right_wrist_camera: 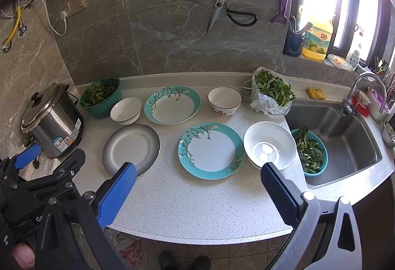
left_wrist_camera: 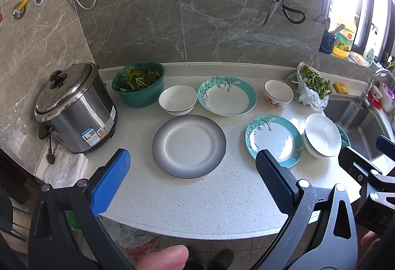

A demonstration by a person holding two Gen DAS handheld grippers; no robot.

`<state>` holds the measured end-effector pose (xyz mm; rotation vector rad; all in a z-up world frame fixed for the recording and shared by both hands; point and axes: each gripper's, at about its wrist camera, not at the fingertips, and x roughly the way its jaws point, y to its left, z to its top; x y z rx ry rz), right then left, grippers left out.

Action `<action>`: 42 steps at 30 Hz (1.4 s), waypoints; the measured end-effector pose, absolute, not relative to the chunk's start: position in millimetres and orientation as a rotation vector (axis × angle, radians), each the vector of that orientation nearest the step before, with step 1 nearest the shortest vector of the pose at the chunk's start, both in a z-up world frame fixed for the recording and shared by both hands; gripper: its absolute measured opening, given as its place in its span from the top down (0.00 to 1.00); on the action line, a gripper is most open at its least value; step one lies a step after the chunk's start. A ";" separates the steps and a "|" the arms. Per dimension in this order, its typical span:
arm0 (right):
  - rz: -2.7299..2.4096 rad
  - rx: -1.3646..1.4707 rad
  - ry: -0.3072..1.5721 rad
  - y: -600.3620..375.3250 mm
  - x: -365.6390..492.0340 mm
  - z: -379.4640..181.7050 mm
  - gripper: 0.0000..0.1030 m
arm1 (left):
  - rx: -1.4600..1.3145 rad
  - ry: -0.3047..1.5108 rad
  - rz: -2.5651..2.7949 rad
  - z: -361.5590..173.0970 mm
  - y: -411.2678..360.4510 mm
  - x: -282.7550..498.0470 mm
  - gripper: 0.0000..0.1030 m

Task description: Organize plates and bowls

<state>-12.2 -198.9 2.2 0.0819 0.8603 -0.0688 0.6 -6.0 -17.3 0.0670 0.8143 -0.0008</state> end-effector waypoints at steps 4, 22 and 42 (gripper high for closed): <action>-0.068 0.082 0.861 -198.6 -11.7 1.9 0.00 | 0.066 0.815 -0.001 -17.4 -6.6 -0.1 0.00; -0.068 0.080 0.865 -199.4 -11.7 -3.4 0.00 | 0.061 0.833 0.004 -19.9 -7.6 11.3 0.00; 0.242 0.535 1.102 -213.3 54.4 -116.7 0.00 | -0.137 1.065 -0.164 -162.5 117.1 96.1 0.00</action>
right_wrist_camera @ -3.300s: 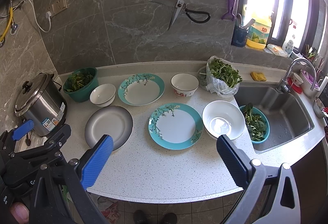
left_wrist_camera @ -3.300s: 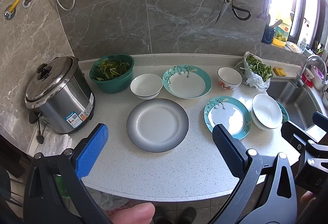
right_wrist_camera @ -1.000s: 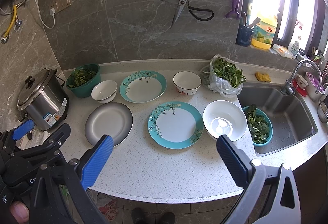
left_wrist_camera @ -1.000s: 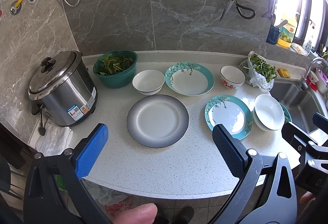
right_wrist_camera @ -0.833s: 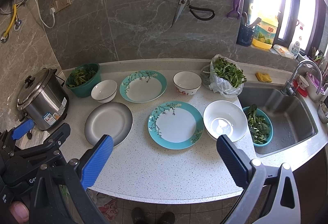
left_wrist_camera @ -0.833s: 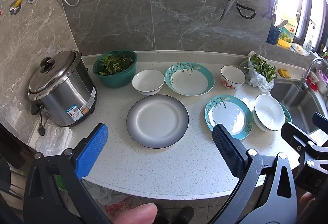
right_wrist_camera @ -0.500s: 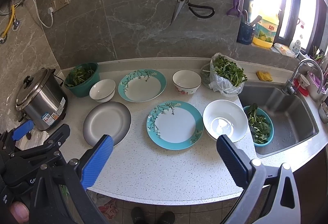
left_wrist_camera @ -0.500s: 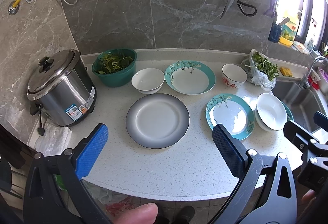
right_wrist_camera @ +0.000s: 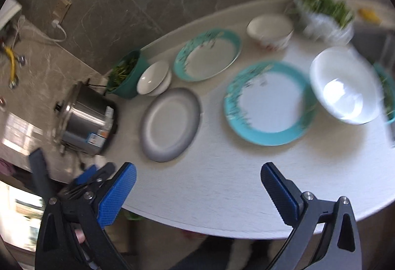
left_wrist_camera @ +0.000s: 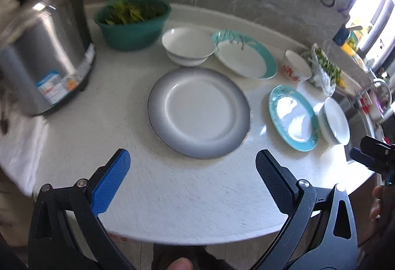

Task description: Organize plates and bowls

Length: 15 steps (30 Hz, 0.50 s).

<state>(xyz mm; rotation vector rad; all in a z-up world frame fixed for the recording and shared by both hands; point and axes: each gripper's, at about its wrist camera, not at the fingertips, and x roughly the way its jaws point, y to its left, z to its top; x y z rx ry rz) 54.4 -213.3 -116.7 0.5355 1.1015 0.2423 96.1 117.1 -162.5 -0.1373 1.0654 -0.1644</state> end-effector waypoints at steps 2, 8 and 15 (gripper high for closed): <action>0.312 0.640 1.097 -206.4 66.4 -136.5 0.00 | -0.113 1.069 -0.191 -182.5 134.5 124.1 0.00; 0.381 0.906 1.080 -183.7 101.6 -197.0 0.01 | -0.004 1.142 -0.326 -219.3 157.9 202.3 0.00; 0.349 1.046 1.018 -177.6 123.0 -239.8 0.24 | 0.008 1.304 -0.381 -265.2 175.7 282.2 0.00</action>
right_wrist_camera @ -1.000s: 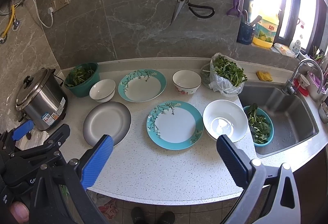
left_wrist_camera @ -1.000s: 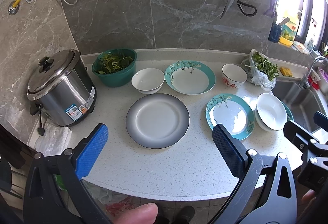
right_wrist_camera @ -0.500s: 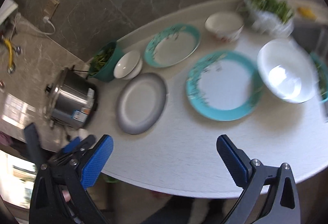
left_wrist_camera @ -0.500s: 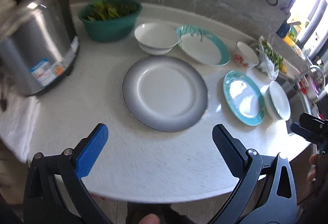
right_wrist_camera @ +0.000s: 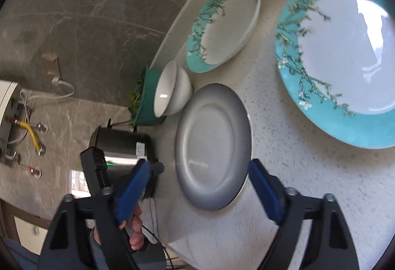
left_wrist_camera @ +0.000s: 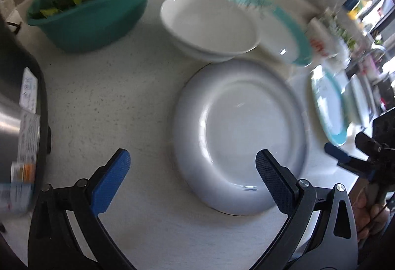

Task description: Organize plates and bowls

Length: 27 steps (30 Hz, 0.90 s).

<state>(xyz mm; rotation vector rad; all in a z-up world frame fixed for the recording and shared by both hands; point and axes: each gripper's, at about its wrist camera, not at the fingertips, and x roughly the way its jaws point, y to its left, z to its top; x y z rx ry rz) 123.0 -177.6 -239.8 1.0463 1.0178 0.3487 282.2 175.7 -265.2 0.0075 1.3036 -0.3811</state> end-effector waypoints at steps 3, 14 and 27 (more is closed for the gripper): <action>0.336 1.053 1.034 -177.8 127.1 -249.7 0.31 | -0.015 1.296 -0.442 -270.6 180.3 296.9 0.01; 0.335 1.059 1.085 -186.4 139.3 -276.1 0.34 | -0.018 1.329 -0.550 -289.4 171.2 327.5 0.24; 0.386 1.009 1.106 -175.1 148.8 -281.7 0.53 | -0.070 1.350 -0.627 -301.7 156.2 333.3 0.54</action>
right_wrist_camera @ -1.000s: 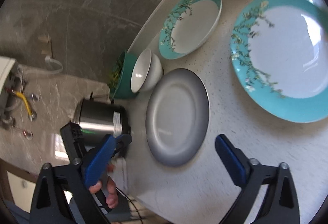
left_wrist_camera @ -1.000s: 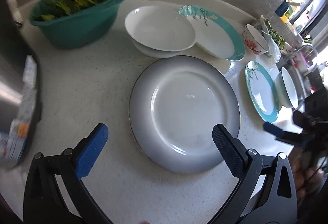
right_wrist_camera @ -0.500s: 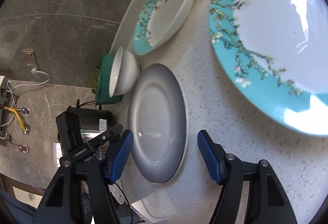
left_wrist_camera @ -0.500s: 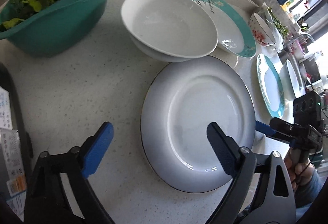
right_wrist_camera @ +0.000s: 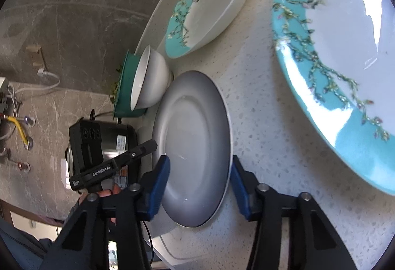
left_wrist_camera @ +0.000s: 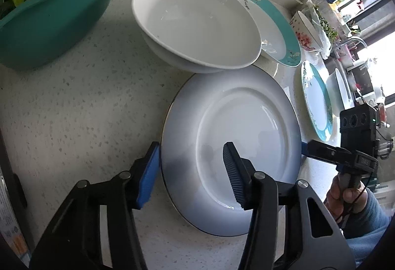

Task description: Organize plates and bowls

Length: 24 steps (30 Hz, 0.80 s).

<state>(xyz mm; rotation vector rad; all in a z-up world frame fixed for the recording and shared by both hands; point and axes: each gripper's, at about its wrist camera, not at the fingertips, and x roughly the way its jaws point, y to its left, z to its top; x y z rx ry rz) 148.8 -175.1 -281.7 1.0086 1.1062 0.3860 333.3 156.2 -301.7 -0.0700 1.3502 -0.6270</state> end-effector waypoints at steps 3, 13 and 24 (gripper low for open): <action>0.380 1.020 1.109 -177.4 149.8 -283.4 0.55 | -0.031 1.350 -0.645 -300.7 156.5 333.2 0.58; 0.284 0.965 1.169 -183.1 153.0 -284.3 0.87 | 0.075 1.344 -0.640 -296.5 149.1 327.6 0.64; 0.223 0.973 1.186 -188.2 145.8 -280.4 0.85 | 0.073 1.343 -0.654 -297.9 153.6 310.2 0.76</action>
